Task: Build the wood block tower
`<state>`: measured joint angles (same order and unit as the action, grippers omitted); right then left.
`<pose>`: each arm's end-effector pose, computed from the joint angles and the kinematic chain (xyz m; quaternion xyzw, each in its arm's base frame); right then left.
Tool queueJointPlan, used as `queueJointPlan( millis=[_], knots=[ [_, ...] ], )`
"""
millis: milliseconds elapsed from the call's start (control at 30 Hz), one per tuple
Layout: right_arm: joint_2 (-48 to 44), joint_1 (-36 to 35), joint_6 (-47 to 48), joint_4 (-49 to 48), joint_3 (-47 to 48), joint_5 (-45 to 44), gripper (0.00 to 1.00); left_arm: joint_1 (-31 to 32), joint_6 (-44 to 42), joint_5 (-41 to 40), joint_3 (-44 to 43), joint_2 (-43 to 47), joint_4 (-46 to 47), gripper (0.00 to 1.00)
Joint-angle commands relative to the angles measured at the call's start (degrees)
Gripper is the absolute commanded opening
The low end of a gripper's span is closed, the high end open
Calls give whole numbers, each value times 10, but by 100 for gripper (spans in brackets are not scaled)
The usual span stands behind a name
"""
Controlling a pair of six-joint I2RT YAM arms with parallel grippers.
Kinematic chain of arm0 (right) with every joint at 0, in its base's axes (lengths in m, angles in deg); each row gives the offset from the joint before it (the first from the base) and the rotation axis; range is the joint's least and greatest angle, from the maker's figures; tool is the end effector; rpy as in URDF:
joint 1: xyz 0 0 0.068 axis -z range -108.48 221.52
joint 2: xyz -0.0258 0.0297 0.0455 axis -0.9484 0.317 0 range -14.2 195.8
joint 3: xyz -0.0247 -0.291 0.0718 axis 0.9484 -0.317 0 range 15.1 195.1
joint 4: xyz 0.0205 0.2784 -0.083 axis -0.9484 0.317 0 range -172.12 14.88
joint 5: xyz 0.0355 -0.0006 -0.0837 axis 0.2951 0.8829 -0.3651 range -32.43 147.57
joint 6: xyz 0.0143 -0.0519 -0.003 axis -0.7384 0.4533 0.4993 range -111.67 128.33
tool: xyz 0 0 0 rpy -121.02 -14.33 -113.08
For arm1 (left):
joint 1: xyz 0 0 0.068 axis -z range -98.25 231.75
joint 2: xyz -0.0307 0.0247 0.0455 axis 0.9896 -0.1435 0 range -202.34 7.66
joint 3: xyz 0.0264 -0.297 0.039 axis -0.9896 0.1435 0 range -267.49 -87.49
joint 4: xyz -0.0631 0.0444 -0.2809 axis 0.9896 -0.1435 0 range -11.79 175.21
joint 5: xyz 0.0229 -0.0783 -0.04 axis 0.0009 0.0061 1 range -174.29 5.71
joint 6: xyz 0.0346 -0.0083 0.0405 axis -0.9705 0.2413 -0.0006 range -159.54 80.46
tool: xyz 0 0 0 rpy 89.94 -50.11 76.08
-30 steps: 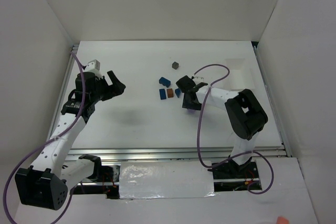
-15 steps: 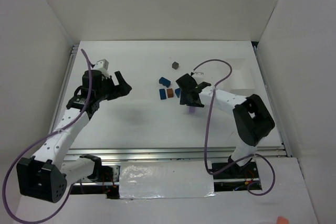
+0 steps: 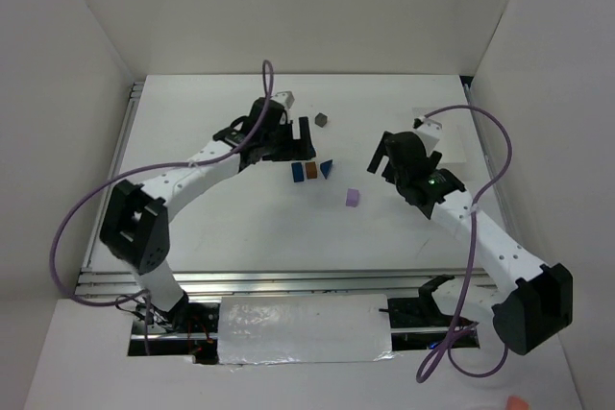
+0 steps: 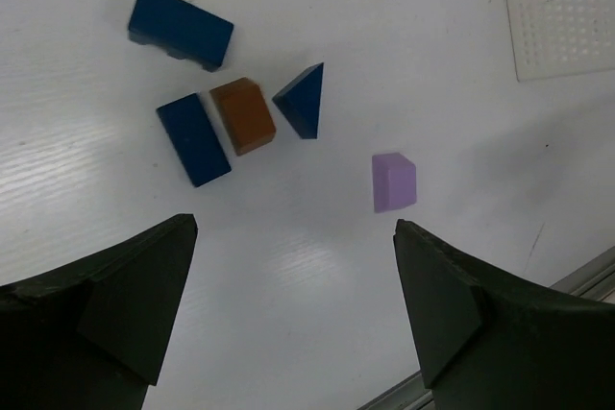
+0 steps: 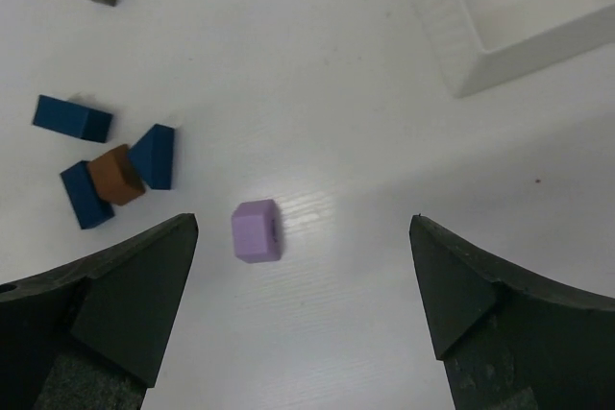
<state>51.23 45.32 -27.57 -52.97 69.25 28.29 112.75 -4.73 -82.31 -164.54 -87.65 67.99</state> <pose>0.2420 0.0997 0.3164 0.1798 0.8663 0.0126 0.4659 0.3575 -0.2162 0.3117 -0.0216 0.8886 -0.2617 0.3762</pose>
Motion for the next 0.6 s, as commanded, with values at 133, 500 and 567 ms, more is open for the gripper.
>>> queueJointPlan(
  millis=[133,500,567],
  knots=[
    [-52,51,22,-20,-55,-3,100,28,50,-42,-112,-126,-38,88],
    [-57,107,33,-30,-84,27,100,42,72,-99,-220,-247,-94,75],
    [-61,114,34,-36,-88,38,100,43,71,-110,-230,-260,-107,70]
  ],
)
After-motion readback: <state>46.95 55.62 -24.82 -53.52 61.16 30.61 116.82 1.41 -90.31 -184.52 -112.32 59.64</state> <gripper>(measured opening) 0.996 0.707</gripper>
